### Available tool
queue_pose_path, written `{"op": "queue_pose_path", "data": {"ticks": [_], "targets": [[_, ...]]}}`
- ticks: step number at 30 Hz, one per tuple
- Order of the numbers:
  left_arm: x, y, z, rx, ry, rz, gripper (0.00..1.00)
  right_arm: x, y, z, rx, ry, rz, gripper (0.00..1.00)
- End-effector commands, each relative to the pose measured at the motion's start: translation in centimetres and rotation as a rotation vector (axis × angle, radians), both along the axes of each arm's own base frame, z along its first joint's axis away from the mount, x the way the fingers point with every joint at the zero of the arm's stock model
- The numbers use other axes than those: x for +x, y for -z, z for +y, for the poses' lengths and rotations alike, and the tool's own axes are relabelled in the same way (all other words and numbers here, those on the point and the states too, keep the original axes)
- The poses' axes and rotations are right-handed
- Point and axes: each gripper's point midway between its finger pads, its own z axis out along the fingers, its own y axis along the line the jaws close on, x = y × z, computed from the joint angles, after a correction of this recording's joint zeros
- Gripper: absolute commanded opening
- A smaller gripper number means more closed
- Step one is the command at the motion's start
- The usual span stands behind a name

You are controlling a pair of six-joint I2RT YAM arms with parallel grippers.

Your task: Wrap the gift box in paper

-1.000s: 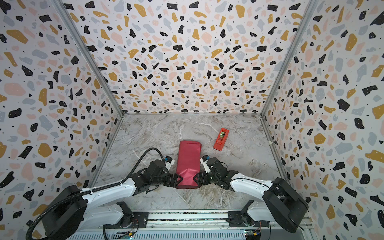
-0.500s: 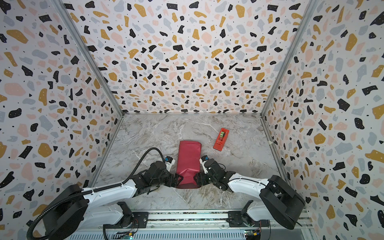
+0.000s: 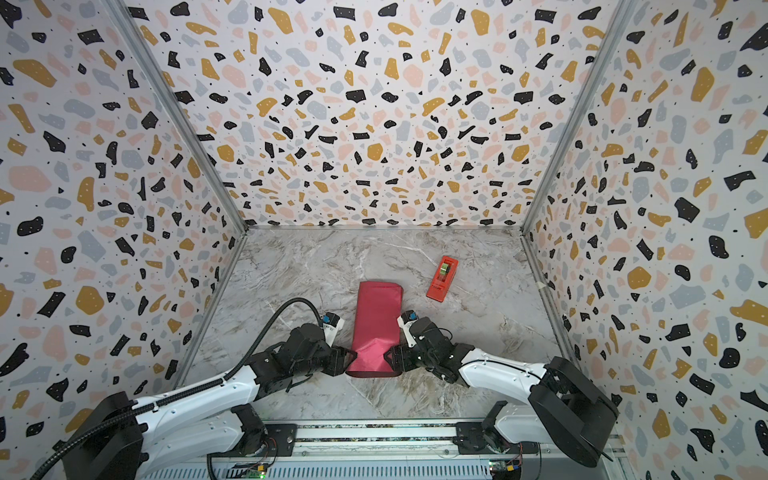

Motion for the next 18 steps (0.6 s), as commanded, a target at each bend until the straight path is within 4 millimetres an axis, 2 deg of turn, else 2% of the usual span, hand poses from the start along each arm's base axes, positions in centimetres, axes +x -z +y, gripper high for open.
{"op": "queue_pose_path", "data": {"ticks": [1,4,8,18], "targets": [[-0.3,0.1,-1.0,-0.008,0.03,0.02,0.42,-0.4,-0.2,-0.2,0.007,0.029,0.026,0.73],[-0.5,0.2,-1.4,-0.016,0.029,0.031,0.39,-0.4,-0.3,-0.1,0.009,0.042,0.03,0.69],[-0.2,0.7,-1.3,0.008,0.0,0.033,0.41,-0.3,0.1,0.0,-0.003,0.056,0.036,0.65],[1.5,1.7,-1.0,0.035,-0.123,0.027,0.62,0.6,1.6,-0.5,-0.081,0.105,0.014,0.58]]}}
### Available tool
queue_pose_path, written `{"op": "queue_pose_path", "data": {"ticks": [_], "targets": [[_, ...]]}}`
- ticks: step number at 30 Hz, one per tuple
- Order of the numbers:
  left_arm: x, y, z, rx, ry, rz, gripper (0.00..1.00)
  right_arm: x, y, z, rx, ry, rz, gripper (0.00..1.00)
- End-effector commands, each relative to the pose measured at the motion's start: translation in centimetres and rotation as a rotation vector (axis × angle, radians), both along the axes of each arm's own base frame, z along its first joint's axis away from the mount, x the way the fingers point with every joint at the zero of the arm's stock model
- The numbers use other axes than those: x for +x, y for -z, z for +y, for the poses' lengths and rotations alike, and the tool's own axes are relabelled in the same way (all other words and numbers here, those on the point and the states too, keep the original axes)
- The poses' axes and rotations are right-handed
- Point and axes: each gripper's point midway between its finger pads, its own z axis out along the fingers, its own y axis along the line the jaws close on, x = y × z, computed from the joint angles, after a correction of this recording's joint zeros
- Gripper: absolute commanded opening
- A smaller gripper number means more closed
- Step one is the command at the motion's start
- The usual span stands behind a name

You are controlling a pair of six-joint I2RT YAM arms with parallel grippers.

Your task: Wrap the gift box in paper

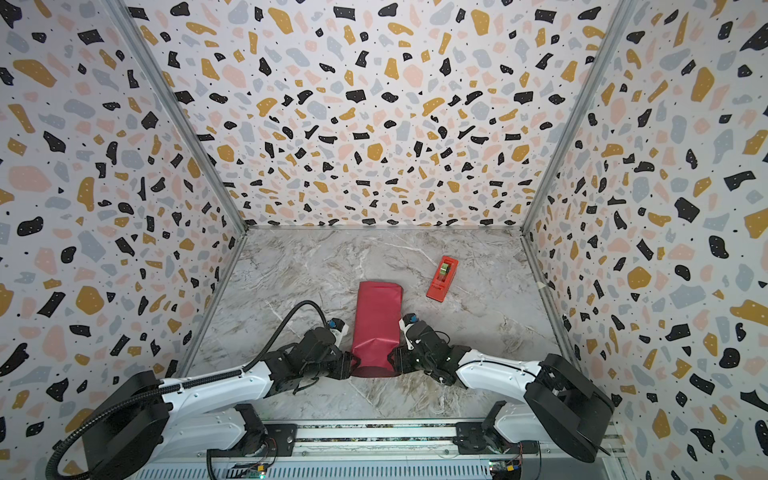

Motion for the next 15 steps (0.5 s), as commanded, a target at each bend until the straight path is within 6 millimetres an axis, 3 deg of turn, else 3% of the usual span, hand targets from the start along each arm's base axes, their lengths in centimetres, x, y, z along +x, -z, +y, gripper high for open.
{"op": "queue_pose_path", "data": {"ticks": [1,15], "targets": [[1.7,-1.2,-1.0,-0.027,-0.06,-0.055,0.63,0.9,0.0,-0.2,-0.039,0.038,-0.03,0.57],[2.6,-0.5,-2.4,-0.036,-0.141,-0.105,0.76,2.4,0.2,-1.0,-0.099,0.108,-0.144,0.45]]}}
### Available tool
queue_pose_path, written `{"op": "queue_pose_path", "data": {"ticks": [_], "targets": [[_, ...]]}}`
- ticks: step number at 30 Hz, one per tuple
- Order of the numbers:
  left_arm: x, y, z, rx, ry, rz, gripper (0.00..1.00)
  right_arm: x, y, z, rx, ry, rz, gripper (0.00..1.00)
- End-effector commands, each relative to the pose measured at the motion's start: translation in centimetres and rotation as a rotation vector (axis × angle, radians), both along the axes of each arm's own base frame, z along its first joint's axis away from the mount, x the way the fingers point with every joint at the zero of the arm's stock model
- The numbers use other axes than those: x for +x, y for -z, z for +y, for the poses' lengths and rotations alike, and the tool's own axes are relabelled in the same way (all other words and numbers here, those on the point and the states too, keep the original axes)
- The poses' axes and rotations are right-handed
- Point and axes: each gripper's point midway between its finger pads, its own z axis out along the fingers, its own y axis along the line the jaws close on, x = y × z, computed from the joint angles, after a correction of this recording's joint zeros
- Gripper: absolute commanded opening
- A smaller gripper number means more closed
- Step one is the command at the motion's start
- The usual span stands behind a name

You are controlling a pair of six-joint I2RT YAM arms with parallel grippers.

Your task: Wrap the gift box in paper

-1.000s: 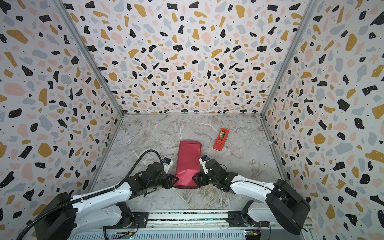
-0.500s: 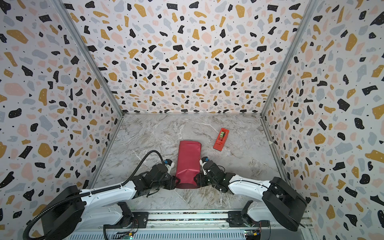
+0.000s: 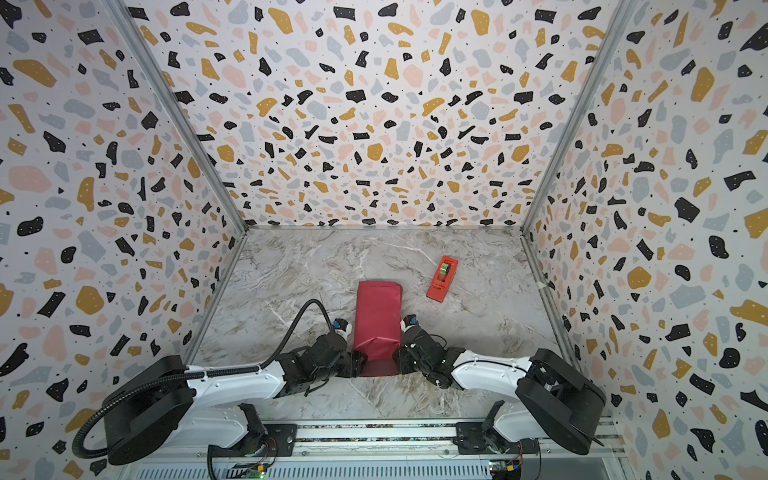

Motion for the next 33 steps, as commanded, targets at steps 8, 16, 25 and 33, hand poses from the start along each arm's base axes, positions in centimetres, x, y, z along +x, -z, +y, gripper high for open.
{"op": "queue_pose_path", "data": {"ticks": [8,16,25,33], "targets": [[-0.4,-3.8,-0.4,-0.033,0.093,-0.101,0.94,1.0,-0.8,0.3,-0.007,0.006,-0.063,0.45],[0.7,-7.5,0.8,0.025,0.094,-0.204,0.98,0.6,-0.8,0.7,0.016,-0.009,-0.047,0.45],[2.3,-10.7,-0.9,0.274,0.359,-0.317,0.85,0.1,-1.7,1.0,0.026,-0.059,-0.033,0.55],[2.3,-12.7,-1.5,0.469,0.705,-0.585,0.82,0.3,-2.1,1.3,0.089,-0.097,-0.005,0.55]]}}
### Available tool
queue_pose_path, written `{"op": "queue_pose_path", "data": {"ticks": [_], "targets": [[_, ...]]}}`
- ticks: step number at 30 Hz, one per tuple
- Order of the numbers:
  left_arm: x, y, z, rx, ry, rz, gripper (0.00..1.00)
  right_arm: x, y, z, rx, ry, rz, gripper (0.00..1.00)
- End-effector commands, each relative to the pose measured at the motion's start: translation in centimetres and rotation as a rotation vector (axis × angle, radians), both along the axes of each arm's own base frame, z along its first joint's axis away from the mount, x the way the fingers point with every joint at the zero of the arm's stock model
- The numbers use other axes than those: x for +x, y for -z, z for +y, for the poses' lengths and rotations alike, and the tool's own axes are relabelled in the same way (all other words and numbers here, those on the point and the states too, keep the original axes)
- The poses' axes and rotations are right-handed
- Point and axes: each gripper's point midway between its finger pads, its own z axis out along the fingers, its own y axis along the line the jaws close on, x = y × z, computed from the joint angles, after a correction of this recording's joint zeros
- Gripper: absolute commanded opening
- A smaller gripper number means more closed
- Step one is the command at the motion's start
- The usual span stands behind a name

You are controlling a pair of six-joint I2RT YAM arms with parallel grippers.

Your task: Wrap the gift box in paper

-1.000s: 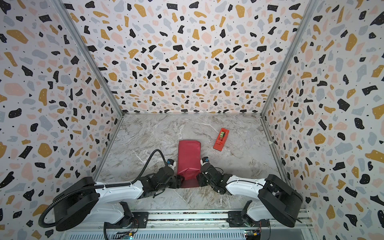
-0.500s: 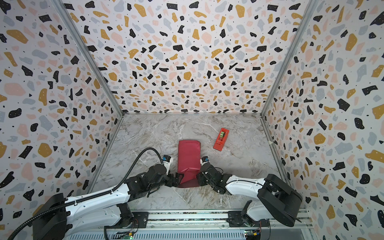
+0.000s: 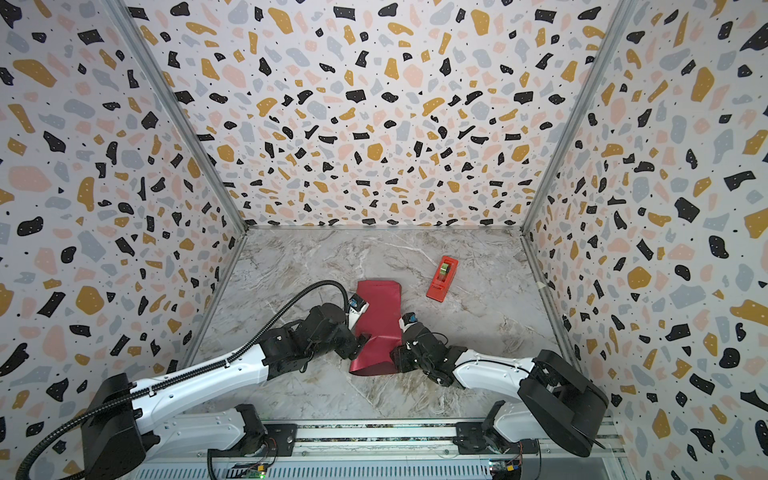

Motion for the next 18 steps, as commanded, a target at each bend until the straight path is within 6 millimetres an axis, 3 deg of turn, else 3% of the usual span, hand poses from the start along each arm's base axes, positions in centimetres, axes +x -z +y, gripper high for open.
{"op": "queue_pose_path", "data": {"ticks": [1,3,7,14,18], "targets": [[-0.9,0.1,-0.1,0.188,0.287,-0.156,0.84,0.2,-1.5,1.0,0.052,-0.043,-0.01,0.55],[-1.1,1.0,-0.1,0.279,0.394,-0.207,0.88,0.3,-1.6,1.1,0.062,-0.047,-0.009,0.55],[-1.6,3.1,-0.4,0.407,0.586,-0.243,0.89,0.4,-1.6,1.2,0.08,-0.053,-0.006,0.54],[0.2,4.3,-1.5,0.475,0.66,-0.259,0.8,0.2,-1.5,1.0,0.087,-0.054,-0.004,0.53],[0.8,6.3,-1.2,0.548,0.681,-0.217,0.75,0.3,-1.5,0.9,0.087,-0.046,-0.003,0.53]]}}
